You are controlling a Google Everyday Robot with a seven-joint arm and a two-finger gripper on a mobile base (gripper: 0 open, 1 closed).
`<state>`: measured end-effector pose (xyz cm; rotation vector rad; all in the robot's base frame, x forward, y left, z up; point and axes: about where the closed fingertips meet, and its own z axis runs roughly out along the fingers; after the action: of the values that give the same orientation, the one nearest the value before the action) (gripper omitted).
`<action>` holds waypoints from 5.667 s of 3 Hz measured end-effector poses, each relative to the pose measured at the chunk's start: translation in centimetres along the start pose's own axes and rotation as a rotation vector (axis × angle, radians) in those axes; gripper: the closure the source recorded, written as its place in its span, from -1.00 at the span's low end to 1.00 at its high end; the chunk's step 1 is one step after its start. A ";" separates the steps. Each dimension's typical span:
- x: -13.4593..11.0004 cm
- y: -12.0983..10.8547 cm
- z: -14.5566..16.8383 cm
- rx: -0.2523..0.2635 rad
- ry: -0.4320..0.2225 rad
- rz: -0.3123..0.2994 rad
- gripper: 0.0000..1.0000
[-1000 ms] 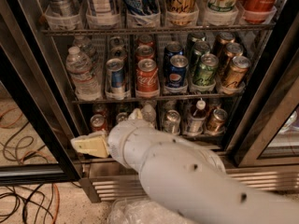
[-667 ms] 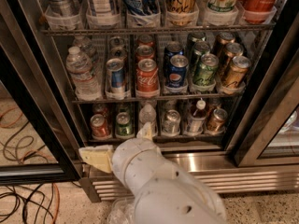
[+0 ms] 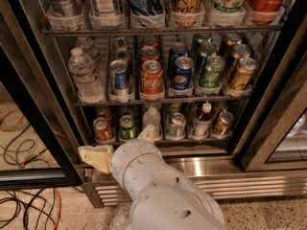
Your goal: Pick redbull can from middle shelf of fridge
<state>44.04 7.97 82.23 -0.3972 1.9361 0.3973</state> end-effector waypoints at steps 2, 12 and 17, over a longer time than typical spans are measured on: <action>-0.9 -0.6 4.1 0.048 -0.082 0.088 -1.00; -6.1 -2.6 8.5 0.385 -0.397 0.142 -0.26; -5.3 -6.3 12.3 0.453 -0.379 0.129 -0.36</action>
Offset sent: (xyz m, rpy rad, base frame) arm 0.0898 0.0224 -0.0162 0.1524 -0.0833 -0.2369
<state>58.79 8.35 81.89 0.0948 1.6193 0.0963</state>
